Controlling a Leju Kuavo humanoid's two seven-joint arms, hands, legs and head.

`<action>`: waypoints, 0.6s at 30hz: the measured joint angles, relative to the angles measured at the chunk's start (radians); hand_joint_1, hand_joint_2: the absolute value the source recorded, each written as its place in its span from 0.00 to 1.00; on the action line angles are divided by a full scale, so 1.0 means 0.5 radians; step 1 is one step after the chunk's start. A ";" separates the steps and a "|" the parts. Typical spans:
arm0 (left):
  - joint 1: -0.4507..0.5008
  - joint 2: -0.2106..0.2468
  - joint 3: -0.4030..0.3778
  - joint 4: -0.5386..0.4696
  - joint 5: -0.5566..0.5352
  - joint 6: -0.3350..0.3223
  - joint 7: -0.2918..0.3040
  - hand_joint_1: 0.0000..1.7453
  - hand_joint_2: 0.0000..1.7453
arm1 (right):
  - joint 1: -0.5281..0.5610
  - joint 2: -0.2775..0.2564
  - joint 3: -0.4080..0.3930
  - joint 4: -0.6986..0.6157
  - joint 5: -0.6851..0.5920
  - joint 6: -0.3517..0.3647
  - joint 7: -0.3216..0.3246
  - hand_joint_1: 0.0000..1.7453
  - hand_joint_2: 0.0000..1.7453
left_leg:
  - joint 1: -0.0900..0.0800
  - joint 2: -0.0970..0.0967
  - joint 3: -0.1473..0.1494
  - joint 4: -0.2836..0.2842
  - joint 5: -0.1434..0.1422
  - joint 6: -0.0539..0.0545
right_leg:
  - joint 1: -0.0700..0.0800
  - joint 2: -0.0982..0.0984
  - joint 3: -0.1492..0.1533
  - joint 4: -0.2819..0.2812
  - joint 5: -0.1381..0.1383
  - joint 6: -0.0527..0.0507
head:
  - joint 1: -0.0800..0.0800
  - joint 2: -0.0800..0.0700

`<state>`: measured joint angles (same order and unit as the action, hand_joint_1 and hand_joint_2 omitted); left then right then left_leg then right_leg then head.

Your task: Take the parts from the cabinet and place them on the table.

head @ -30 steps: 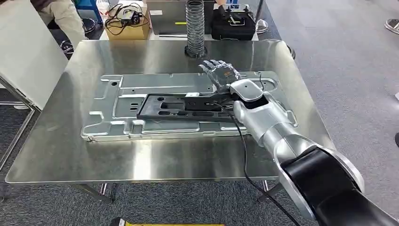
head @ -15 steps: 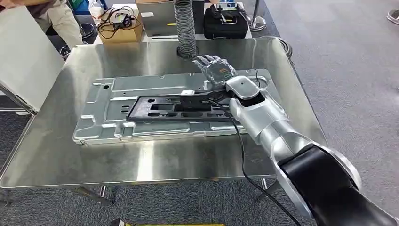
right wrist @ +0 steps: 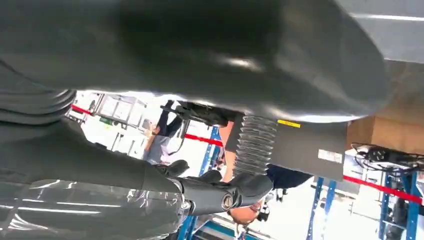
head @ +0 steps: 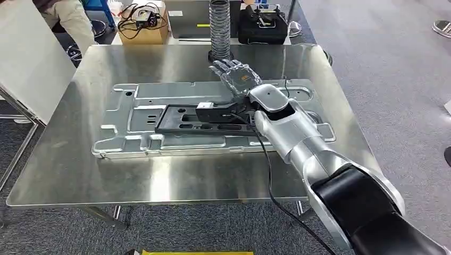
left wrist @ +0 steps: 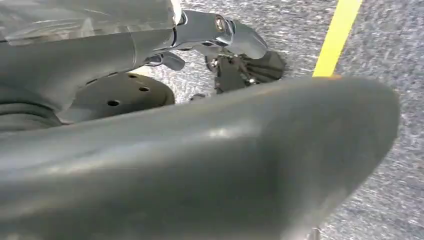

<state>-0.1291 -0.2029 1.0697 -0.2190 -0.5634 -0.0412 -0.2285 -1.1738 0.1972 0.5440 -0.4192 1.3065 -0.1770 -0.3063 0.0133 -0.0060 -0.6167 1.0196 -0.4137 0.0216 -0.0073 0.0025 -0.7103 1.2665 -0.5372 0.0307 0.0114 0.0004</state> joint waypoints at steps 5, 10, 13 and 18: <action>-0.008 -0.002 0.000 0.000 -0.004 -0.003 0.004 0.00 0.00 | -0.014 0.004 0.002 -0.054 0.002 0.002 -0.005 0.00 0.00 | -0.012 -0.001 -0.016 0.002 0.025 -0.039 | 0.026 -0.002 0.250 -0.500 0.182 -0.049 | 0.002 -0.001; -0.005 -0.002 0.000 0.000 -0.005 -0.003 0.013 0.00 0.00 | -0.014 0.008 0.007 -0.070 0.004 0.003 -0.005 0.00 0.00 | -0.011 0.001 -0.075 0.135 -0.126 -0.091 | 0.006 -0.014 0.222 -0.563 0.267 -0.103 | -0.010 -0.001; -0.006 -0.001 0.000 0.000 -0.005 -0.003 0.015 0.00 0.00 | -0.005 0.008 0.014 -0.070 0.004 0.004 -0.005 0.00 0.00 | -0.004 0.001 -0.186 0.529 -0.364 -0.108 | 0.010 -0.015 0.161 -0.554 0.308 -0.105 | -0.014 -0.001; -0.017 0.001 0.000 0.000 -0.006 -0.003 0.016 0.00 0.00 | -0.001 0.008 0.018 -0.073 0.004 0.005 -0.004 0.00 0.00 | 0.004 0.001 0.207 0.022 -0.204 -0.106 | 0.004 -0.015 0.057 -0.510 0.372 -0.076 | -0.017 -0.001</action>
<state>-0.1375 -0.2026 1.0697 -0.2190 -0.5665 -0.0427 -0.2205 -1.1742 0.2014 0.5528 -0.4555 1.3085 -0.1743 -0.3082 0.0154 -0.0053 -0.5134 1.0304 -0.5154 -0.0316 -0.0054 -0.0049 -0.6817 1.0118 -0.3513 -0.0071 0.0031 0.0000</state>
